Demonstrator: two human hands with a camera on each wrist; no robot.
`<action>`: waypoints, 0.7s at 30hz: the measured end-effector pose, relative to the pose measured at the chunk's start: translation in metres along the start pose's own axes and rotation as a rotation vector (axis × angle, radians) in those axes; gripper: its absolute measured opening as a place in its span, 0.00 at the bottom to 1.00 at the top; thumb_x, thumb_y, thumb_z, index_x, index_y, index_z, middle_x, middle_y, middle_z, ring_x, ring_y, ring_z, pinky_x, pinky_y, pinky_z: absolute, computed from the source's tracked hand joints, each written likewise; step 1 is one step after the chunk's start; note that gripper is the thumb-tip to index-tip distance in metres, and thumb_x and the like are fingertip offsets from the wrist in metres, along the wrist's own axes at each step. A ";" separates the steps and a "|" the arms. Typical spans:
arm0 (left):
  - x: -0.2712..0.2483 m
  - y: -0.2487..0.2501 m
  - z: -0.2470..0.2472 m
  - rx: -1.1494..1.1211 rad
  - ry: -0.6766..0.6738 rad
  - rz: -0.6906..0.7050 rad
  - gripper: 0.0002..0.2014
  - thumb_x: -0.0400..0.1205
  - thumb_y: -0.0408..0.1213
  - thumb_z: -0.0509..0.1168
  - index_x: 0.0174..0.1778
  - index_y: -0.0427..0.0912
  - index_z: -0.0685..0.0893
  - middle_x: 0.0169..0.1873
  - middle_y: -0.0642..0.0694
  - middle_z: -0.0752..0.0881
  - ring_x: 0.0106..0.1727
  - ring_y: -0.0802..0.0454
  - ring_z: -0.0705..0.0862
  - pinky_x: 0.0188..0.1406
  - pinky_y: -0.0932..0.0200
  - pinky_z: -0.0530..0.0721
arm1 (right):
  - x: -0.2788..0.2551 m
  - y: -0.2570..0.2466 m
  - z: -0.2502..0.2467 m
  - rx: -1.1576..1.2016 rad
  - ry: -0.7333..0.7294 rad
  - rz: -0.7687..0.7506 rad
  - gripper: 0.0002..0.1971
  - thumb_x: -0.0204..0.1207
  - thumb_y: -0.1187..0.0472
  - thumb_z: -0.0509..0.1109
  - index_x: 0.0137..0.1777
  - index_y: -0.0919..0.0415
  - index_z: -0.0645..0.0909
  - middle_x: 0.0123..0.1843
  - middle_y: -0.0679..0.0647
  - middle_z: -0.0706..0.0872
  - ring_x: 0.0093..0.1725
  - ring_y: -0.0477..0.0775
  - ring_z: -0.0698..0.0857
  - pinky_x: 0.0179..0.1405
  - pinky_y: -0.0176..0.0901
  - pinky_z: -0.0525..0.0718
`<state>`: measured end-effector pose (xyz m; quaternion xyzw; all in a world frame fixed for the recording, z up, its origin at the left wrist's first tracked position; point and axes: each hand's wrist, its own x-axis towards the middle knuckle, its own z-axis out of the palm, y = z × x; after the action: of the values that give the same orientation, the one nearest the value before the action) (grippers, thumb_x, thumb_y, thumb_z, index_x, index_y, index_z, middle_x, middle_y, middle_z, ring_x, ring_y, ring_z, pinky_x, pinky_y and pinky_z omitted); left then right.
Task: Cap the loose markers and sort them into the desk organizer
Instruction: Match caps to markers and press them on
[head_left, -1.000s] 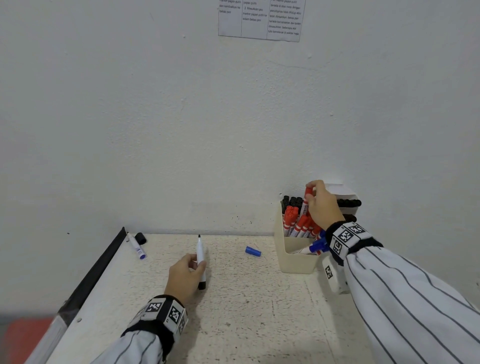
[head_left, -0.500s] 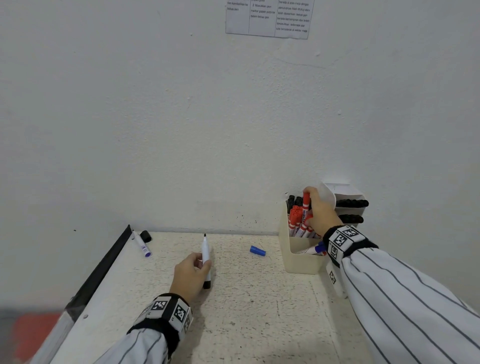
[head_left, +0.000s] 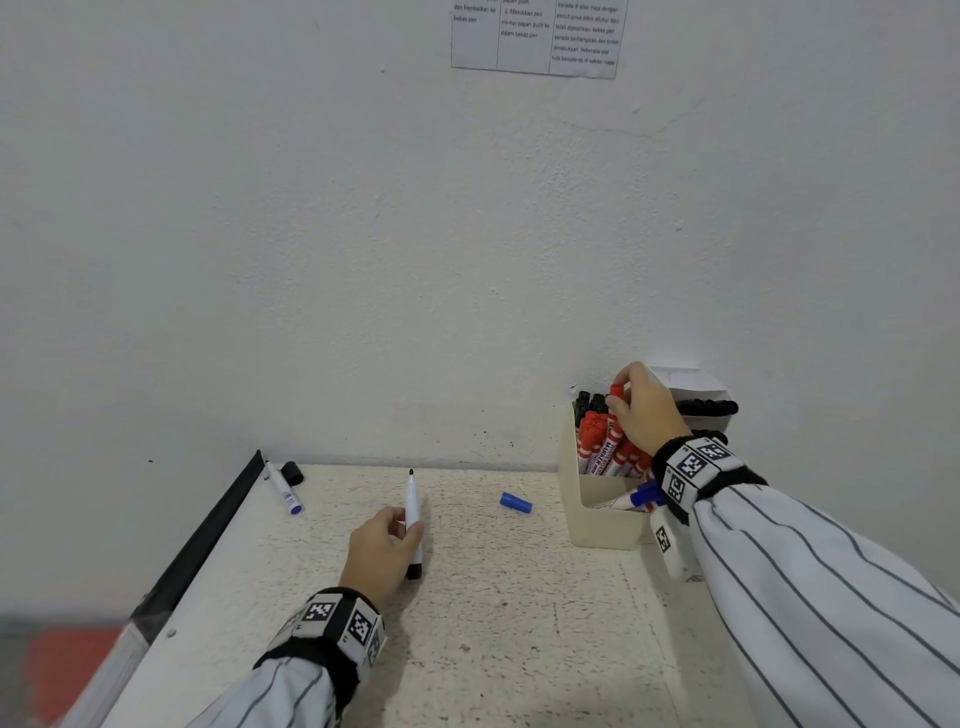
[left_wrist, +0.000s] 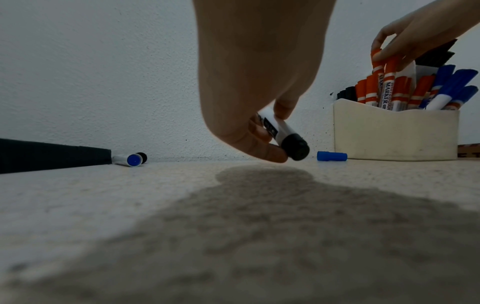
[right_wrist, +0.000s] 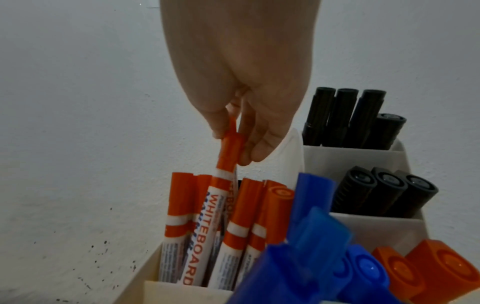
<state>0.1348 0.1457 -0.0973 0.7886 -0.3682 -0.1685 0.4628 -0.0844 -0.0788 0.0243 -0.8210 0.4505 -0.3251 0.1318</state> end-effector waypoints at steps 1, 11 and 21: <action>0.000 0.000 0.000 -0.001 -0.003 -0.003 0.12 0.82 0.39 0.64 0.59 0.38 0.80 0.40 0.49 0.80 0.41 0.52 0.78 0.36 0.67 0.74 | 0.001 -0.002 -0.001 0.007 0.013 0.000 0.06 0.79 0.65 0.63 0.54 0.64 0.72 0.50 0.62 0.81 0.51 0.62 0.80 0.54 0.54 0.80; 0.000 0.000 0.000 -0.019 -0.014 -0.011 0.08 0.82 0.39 0.64 0.55 0.42 0.79 0.40 0.49 0.80 0.42 0.51 0.79 0.39 0.63 0.75 | 0.002 -0.009 -0.022 0.140 0.177 -0.013 0.12 0.83 0.64 0.56 0.64 0.63 0.72 0.50 0.62 0.83 0.51 0.61 0.83 0.49 0.46 0.79; -0.001 -0.002 -0.001 -0.041 -0.006 0.006 0.03 0.81 0.38 0.65 0.49 0.46 0.77 0.38 0.50 0.80 0.39 0.52 0.77 0.35 0.65 0.74 | -0.005 -0.004 0.000 -0.072 -0.096 0.042 0.28 0.70 0.58 0.76 0.68 0.61 0.71 0.60 0.58 0.76 0.60 0.57 0.77 0.59 0.44 0.74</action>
<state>0.1358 0.1473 -0.0982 0.7773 -0.3685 -0.1769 0.4783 -0.0841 -0.0722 0.0241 -0.8302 0.4721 -0.2661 0.1307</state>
